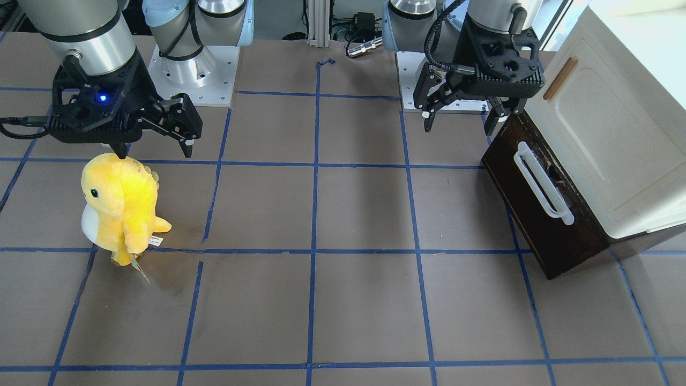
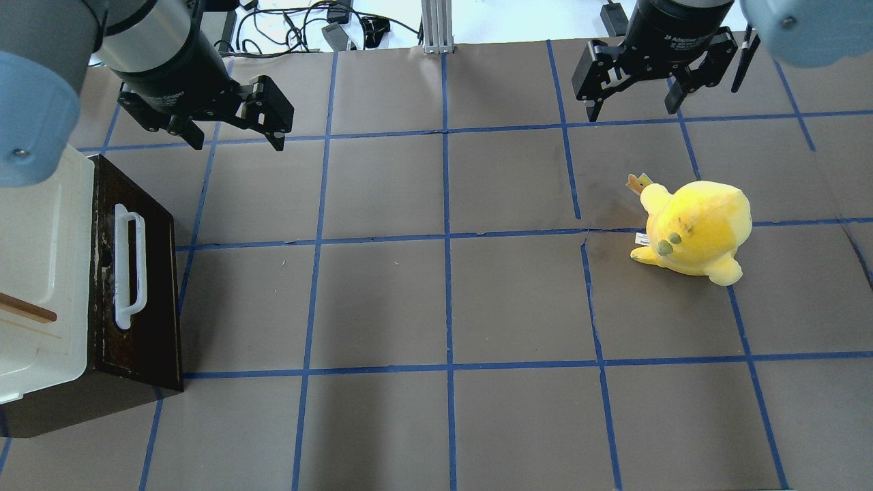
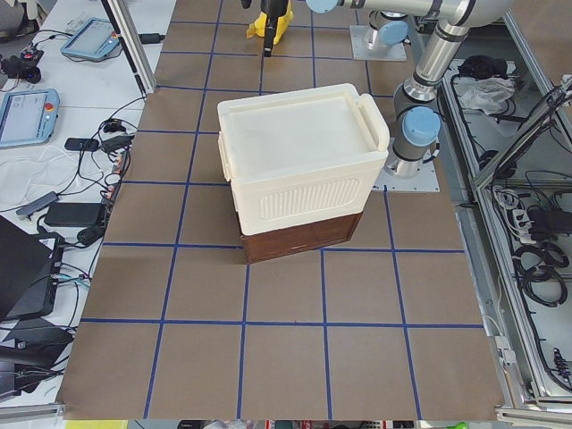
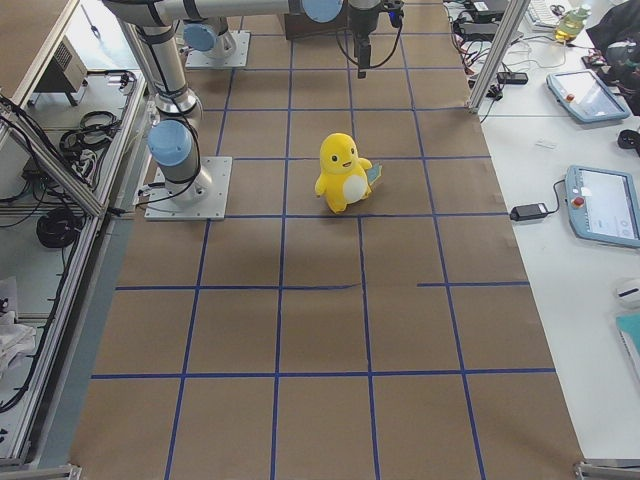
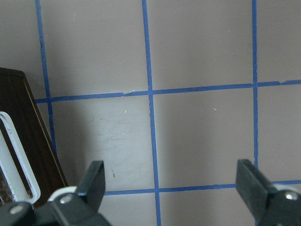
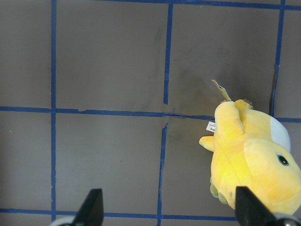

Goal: Pull drawer sideways
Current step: 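Move the left gripper down toward the white drawer handle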

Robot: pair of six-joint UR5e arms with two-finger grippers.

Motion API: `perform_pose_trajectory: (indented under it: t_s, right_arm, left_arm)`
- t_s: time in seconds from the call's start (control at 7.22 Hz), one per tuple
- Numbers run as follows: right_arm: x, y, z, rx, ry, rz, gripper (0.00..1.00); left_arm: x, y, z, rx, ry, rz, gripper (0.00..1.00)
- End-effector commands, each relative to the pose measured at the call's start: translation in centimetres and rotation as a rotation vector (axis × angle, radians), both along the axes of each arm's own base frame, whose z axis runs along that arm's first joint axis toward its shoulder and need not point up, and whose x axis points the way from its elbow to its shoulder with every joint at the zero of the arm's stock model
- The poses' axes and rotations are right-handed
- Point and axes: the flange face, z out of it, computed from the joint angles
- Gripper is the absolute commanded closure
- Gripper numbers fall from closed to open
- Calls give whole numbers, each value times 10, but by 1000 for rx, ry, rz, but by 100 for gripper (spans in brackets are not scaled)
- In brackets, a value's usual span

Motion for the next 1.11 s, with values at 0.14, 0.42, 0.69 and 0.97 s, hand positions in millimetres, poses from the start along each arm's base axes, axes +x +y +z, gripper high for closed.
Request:
perform_pose_trajectory:
  t_s: [0.14, 0.42, 0.69, 0.97]
  right_arm:
    - [0, 0, 0, 0, 0, 0, 0]
    - [0, 0, 0, 0, 0, 0, 0]
    - [0, 0, 0, 0, 0, 0, 0]
    - [0, 0, 0, 0, 0, 0, 0]
  left_arm:
    - [-1, 0, -2, 3, 0, -1, 0]
    - [-2, -3, -4, 8, 1, 9, 0]
    - [3, -11, -23, 39, -50, 57, 0]
    - [-2, -13, -42, 66, -54, 205, 0]
